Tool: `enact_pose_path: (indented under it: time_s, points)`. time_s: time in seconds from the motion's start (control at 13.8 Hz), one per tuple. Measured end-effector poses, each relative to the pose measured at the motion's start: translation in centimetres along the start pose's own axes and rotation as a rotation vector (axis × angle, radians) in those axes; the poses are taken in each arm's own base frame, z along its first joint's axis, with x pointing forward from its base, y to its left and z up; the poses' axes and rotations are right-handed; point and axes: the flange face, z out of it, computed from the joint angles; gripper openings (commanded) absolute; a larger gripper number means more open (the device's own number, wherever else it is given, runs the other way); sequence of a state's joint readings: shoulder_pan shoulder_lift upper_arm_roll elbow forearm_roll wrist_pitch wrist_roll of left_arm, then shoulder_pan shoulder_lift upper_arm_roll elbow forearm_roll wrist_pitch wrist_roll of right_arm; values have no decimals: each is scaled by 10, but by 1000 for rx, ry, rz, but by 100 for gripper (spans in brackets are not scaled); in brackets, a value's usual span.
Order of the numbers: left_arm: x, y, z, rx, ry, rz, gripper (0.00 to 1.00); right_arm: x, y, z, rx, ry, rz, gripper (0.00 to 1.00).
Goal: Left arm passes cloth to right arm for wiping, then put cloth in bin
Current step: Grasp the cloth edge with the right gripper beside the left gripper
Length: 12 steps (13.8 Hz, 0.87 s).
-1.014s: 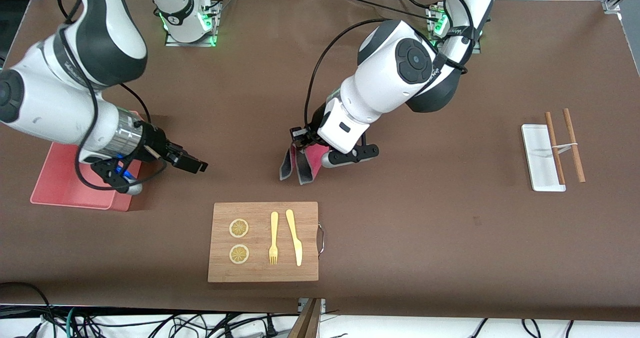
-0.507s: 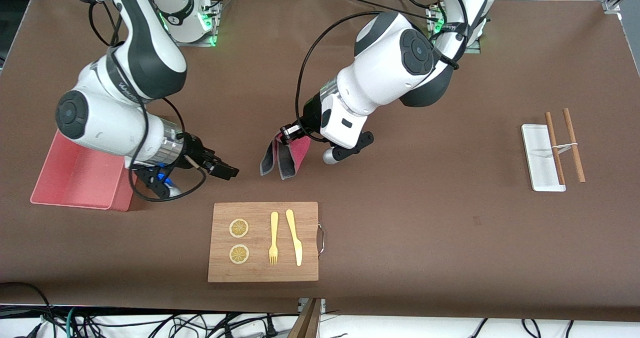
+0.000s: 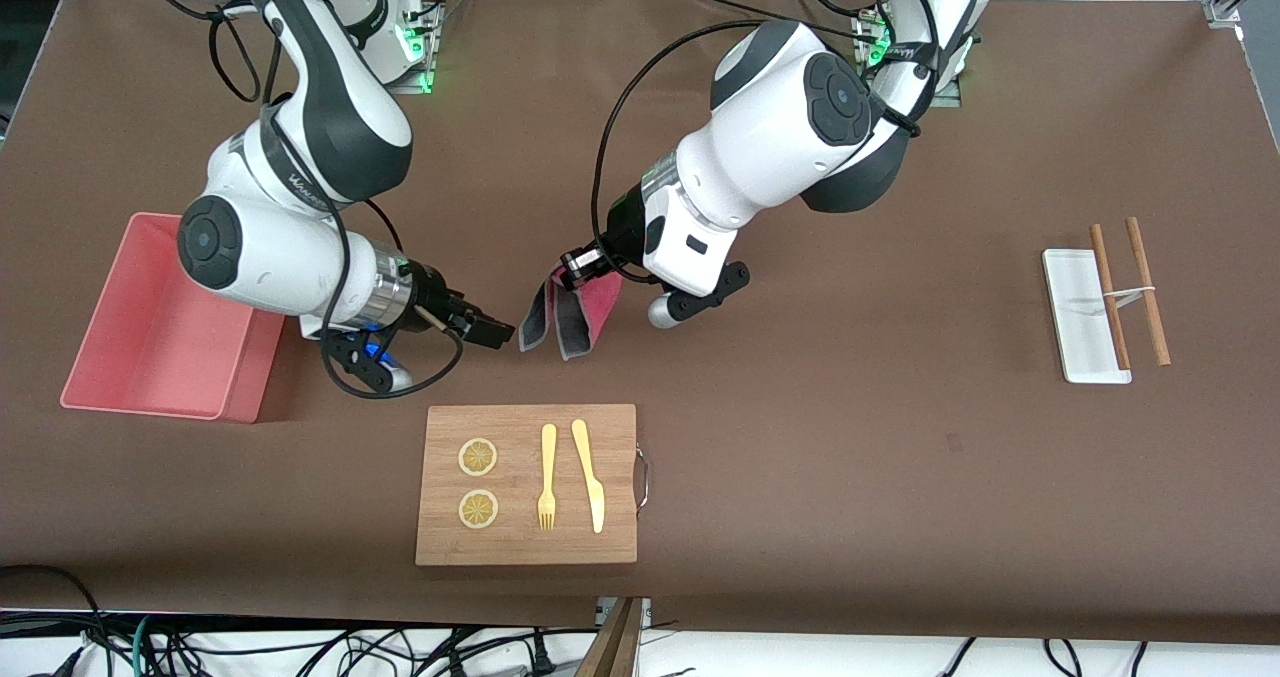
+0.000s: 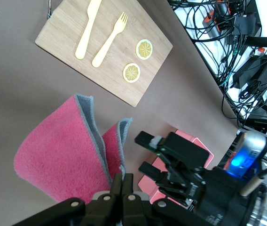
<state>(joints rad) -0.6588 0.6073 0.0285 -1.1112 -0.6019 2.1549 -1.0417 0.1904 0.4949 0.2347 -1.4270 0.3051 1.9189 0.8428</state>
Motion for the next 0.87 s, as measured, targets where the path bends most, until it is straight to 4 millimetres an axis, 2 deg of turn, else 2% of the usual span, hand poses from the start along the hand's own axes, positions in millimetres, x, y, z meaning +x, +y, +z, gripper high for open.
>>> enact_pose_path:
  time_s: [0.36,0.65,0.87]
  points:
    - [1,2,-7,-8,6,1,0,-17,-12,14,-8,-25,-2,100]
    - [1,2,-8,-9,8,1,0,-25,-17,15,0,-38,-7,100]
    - [1,2,-8,-9,8,1,0,-25,-21,5,29,-43,3,100]
